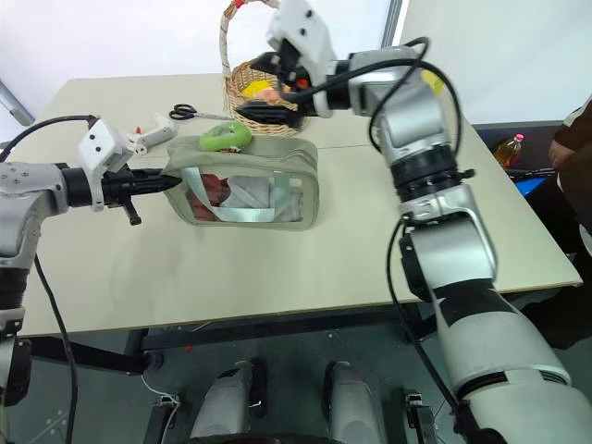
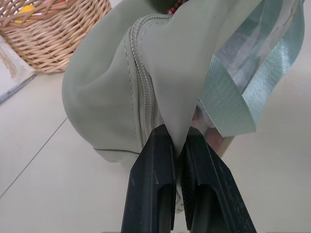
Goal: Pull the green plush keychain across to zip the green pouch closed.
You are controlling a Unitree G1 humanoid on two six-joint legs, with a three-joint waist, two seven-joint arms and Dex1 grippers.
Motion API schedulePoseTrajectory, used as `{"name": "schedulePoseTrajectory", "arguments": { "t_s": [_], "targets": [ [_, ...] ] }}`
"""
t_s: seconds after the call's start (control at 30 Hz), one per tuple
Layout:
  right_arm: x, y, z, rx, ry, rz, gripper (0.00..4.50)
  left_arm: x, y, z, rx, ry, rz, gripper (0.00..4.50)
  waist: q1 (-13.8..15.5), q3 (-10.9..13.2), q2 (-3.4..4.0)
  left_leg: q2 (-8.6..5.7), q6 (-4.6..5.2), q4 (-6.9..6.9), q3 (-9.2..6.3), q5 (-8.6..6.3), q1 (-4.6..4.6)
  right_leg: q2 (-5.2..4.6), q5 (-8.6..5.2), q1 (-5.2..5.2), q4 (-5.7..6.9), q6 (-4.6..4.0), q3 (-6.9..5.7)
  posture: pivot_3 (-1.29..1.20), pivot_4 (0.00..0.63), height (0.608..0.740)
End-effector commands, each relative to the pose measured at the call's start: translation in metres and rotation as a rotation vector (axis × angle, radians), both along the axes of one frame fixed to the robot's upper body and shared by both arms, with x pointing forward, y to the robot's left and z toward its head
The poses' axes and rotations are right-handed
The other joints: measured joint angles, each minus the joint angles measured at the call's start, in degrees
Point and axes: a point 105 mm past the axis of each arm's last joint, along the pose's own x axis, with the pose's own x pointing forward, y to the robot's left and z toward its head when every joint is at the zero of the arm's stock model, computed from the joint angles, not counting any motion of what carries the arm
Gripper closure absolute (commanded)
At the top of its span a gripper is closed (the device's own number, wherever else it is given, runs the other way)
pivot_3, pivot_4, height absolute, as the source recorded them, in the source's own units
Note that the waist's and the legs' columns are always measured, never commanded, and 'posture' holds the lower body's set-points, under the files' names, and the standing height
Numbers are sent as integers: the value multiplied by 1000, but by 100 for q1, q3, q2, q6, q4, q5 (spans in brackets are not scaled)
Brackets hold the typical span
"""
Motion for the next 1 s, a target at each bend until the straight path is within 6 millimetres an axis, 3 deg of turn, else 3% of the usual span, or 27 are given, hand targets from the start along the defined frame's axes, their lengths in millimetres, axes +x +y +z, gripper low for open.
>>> {"name": "schedulePoseTrajectory", "arguments": {
  "t_s": [0.03, 0.2, 0.33, 0.47, 0.63, 0.87, 1.0],
  "targets": [
    [15, 10, -8, 61, 161, -87, 514, -3, -4, 12, -1, -47, -16, 4500, 10, 0, 0, 0, 0, 0, 0, 0, 0, 0, 0, 1, 0, 0, 0, 0, 150, 740],
    [28, 10, -33, 20, 256, -157, 514, -3, -6, 12, -4, -48, -17, 4500, 32, 0, 0, -1, 0, 3, 2, 0, -7, -2, 0, 1, -6, 0, 0, 0, 150, 740],
    [23, 13, -41, -17, 290, -114, 514, -4, -4, 12, -2, -49, -10, 4500, 7, 0, 0, -1, 1, 0, 1, 0, -5, -1, 1, 0, -3, 1, 0, 0, 150, 740],
    [20, 14, -33, 22, 291, -81, 1751, -3, -5, 12, -3, -49, -9, 4500, 7, 0, 0, -1, 1, 0, 0, 0, -2, -1, 1, 0, 0, 1, 0, 0, 150, 740],
    [18, 4, -17, 77, 288, -80, 4437, -3, -5, 13, -5, -51, -8, 4500, 13, 0, 0, -1, 0, 0, 0, 0, -3, -1, 1, 0, 0, 1, 0, 0, 150, 740],
    [16, -41, 10, 141, 225, -186, 4478, -2, -7, 12, -7, -49, -12, 4500, 34, 0, 0, -1, 0, 0, 0, 0, -4, -2, 0, 1, -3, 0, 0, 0, 150, 740],
    [25, -91, 23, 146, 86, -401, 4478, -2, -6, 12, -7, -45, -11, 4500, 42, 0, 0, -1, -1, 1, 0, -1, -3, -3, 0, 1, -3, 0, 0, 0, 150, 740]
  ]
}}
